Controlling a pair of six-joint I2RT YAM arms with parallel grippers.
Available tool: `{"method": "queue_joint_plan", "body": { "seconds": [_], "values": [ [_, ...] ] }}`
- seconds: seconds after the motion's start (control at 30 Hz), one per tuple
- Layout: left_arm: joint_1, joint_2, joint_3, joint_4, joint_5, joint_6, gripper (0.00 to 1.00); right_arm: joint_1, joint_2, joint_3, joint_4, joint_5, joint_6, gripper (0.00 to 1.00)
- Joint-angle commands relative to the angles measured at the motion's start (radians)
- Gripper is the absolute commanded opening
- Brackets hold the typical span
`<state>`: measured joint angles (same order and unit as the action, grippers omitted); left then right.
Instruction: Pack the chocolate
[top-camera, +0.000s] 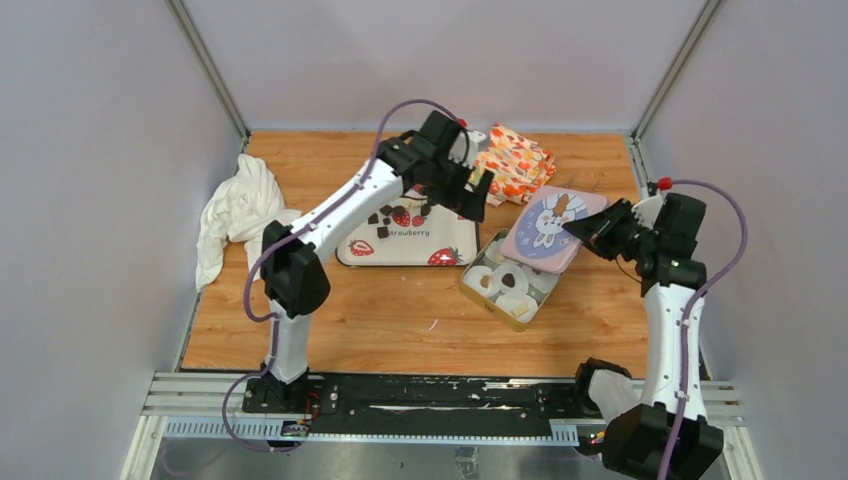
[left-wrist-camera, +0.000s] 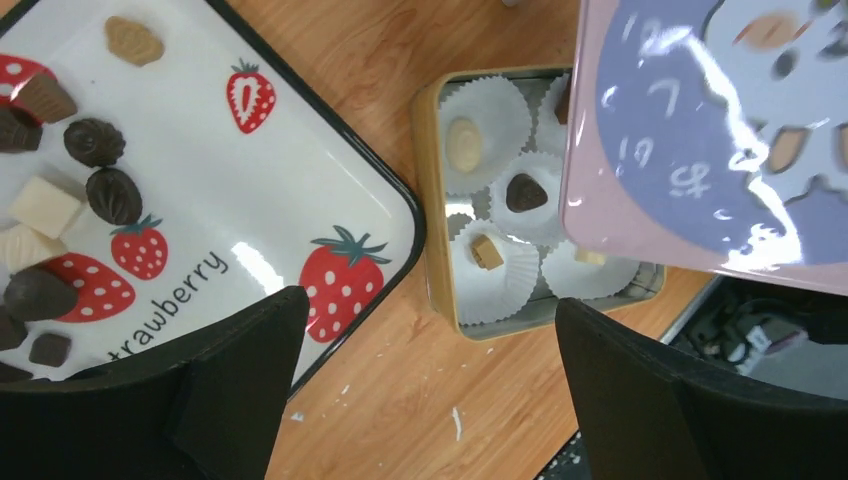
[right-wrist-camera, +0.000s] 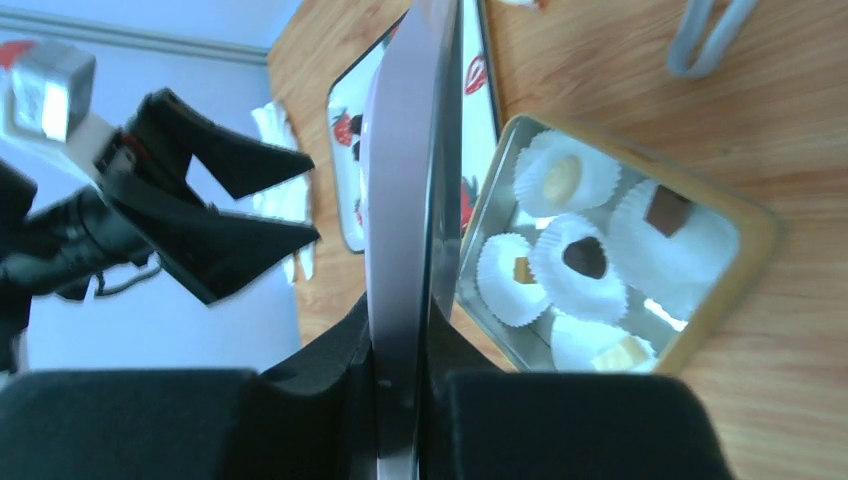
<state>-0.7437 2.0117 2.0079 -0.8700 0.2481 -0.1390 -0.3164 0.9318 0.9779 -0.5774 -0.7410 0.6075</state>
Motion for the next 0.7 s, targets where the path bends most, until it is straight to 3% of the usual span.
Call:
{"method": "queue_joint_plan", "body": {
  "seconds": [0.0,0.1,0.17,0.23,0.33,0.47,0.67],
  "values": [
    [0.115,0.015,-0.059,0.025,0.260,-0.095,1.00,0.067,-0.065,-0.213,0.464,-0.172,0.306,0.00],
    [0.143,0.031,-0.099,0.124,0.442,-0.184,1.00,0.135,-0.118,-0.334,0.610,-0.105,0.357,0.00],
    [0.179,0.032,-0.190,0.290,0.599,-0.325,0.99,0.167,-0.167,-0.392,0.663,-0.048,0.365,0.00],
    [0.206,0.025,-0.276,0.452,0.669,-0.450,0.97,0.179,-0.209,-0.438,0.689,0.003,0.371,0.00],
    [0.212,0.026,-0.320,0.524,0.692,-0.477,0.93,0.180,-0.251,-0.505,0.708,0.050,0.403,0.00],
    [0.210,0.051,-0.357,0.598,0.722,-0.522,0.90,0.195,-0.292,-0.628,0.856,0.074,0.496,0.00],
    [0.206,0.103,-0.325,0.461,0.657,-0.398,0.90,0.214,-0.265,-0.753,1.001,0.025,0.594,0.00]
  ]
}}
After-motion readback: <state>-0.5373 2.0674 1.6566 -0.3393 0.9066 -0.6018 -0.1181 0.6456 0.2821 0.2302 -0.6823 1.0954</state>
